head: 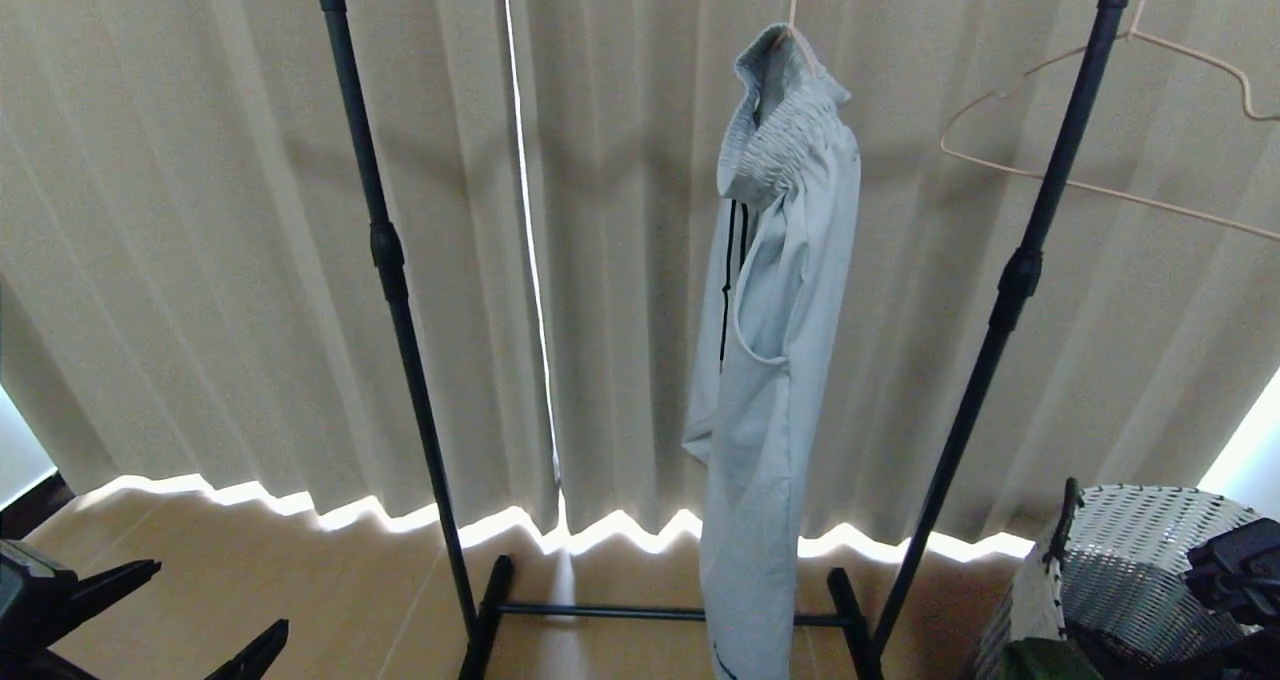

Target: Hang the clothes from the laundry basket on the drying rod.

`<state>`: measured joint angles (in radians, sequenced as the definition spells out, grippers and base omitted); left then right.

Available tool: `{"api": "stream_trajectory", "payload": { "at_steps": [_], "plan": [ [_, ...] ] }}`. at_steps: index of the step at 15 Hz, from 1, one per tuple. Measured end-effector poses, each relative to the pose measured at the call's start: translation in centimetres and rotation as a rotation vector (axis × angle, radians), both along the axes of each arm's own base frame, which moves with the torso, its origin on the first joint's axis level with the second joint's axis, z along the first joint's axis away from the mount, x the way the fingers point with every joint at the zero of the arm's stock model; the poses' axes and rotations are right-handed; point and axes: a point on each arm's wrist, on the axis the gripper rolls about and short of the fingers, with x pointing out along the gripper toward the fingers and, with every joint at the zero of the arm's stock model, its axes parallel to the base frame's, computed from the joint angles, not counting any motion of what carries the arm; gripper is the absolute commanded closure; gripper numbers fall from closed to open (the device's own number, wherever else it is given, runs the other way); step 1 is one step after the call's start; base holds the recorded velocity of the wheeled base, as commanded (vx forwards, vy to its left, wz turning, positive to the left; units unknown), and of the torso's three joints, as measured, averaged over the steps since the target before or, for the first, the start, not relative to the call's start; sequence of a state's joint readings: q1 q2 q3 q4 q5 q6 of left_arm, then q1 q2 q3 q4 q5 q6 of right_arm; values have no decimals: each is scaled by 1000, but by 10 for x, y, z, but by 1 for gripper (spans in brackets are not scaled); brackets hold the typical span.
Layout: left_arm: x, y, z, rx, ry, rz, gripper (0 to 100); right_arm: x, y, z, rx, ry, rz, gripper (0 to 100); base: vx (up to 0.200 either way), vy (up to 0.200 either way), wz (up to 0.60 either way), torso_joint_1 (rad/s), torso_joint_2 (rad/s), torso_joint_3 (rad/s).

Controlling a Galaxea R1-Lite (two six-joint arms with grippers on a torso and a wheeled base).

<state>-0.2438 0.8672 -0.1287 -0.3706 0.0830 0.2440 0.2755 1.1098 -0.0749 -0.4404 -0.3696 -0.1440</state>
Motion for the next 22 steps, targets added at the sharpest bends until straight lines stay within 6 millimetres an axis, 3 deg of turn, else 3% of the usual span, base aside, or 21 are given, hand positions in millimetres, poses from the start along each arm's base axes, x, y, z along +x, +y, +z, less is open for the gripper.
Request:
{"api": "stream_trajectory", "payload": {
  "at_steps": [12, 20, 22],
  "plan": [
    [-1, 0, -1, 4, 0, -2, 0, 0, 0, 0, 0, -1, 0, 0, 0, 0, 0, 0, 0, 0],
    [-1, 0, -7, 11, 32, -5, 0, -1, 0, -1, -1, 2, 2, 0, 0, -200, 0, 4, 3, 2],
    [-1, 0, -7, 12, 34, -6, 0, -1, 0, -1, -1, 1, 2, 0, 0, 0, 0, 0, 0, 0]
  ]
}}
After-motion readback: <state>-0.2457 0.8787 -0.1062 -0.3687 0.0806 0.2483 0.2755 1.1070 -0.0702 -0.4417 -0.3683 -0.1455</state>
